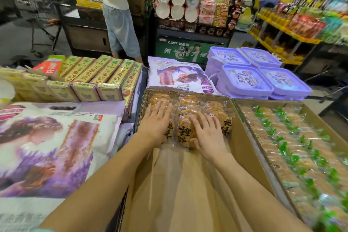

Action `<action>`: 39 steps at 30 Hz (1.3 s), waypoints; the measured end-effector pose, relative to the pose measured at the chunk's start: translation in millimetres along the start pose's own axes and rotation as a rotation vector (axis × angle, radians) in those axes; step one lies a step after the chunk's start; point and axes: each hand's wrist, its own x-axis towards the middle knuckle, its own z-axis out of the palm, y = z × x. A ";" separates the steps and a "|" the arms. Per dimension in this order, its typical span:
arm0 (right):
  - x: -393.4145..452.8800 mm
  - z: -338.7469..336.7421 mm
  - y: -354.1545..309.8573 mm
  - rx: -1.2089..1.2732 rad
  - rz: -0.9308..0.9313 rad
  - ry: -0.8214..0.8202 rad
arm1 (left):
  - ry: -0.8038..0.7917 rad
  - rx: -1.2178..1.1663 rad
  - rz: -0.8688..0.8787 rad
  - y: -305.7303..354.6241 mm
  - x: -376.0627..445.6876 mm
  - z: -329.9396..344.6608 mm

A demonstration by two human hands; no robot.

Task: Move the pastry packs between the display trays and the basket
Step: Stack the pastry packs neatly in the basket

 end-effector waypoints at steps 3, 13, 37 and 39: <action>-11.3 -17.0 -10.7 0.091 -0.072 0.025 | 0.081 -0.072 0.044 2.8 -44.3 -11.9; -63.0 -135.9 -188.8 0.625 -0.859 0.086 | 0.589 -0.134 -0.636 -20.5 -391.0 -27.0; -445.5 200.8 -722.1 -0.058 -1.416 -0.980 | -0.014 -0.877 -1.513 -65.0 -858.7 463.7; -451.2 291.4 -735.7 -0.132 -1.427 -1.005 | -0.079 -0.959 -1.489 -80.0 -839.1 552.8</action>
